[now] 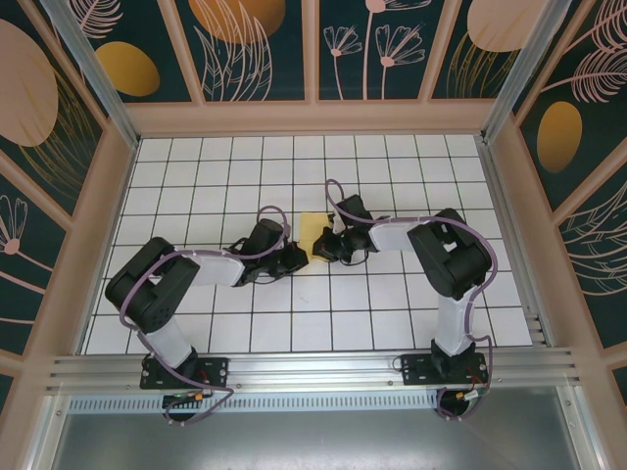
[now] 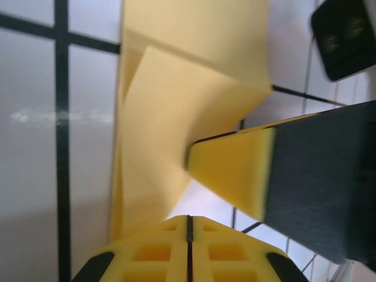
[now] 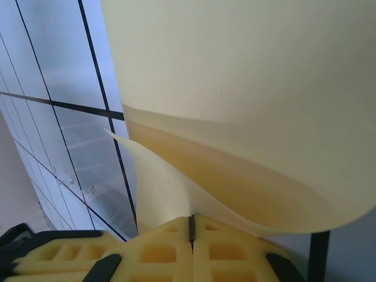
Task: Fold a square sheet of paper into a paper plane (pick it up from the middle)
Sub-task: Third fold the triangle at the center of the table.
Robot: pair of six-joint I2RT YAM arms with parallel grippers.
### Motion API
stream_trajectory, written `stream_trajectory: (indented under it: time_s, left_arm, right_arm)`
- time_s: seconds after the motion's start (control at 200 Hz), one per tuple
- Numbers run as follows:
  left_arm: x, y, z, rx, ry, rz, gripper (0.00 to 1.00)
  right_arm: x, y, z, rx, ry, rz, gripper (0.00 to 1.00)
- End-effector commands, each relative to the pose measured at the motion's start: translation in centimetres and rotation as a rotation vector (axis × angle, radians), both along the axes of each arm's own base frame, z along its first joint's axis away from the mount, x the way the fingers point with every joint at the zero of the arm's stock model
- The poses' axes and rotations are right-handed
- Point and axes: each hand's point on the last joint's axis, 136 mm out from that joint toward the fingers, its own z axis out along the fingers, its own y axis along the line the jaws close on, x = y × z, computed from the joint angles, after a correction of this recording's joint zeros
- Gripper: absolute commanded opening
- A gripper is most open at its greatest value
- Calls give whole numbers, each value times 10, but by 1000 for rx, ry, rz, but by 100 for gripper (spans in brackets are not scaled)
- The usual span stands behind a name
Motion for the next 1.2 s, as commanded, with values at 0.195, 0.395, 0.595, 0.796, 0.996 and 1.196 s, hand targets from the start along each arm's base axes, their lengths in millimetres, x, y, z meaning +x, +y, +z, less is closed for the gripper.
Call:
stream_trajectory:
  time_s: [0.195, 0.395, 0.595, 0.796, 0.996, 1.196]
  left_arm:
    - [3, 5, -18, 63, 28, 15, 9]
    - [-6, 10, -35, 93, 78, 9, 8]
    - [-14, 25, -52, 166, 114, 31, 5]
    - [-16, 29, -56, 186, 120, 37, 2]
    - [-15, 27, -56, 182, 118, 34, 0]
    - [-14, 27, -54, 182, 117, 36, 0]
  right_arm:
    - [-11, -20, -36, -124, 57, -11, 0]
    - [-10, -18, -35, -120, 51, -8, 0]
    - [-1, -12, -17, -75, -14, 8, 0]
    - [5, 4, 30, 48, -146, 83, 0]
    - [-11, 9, 19, 78, -100, 129, 0]
    - [-8, 10, 6, 23, -77, 136, 0]
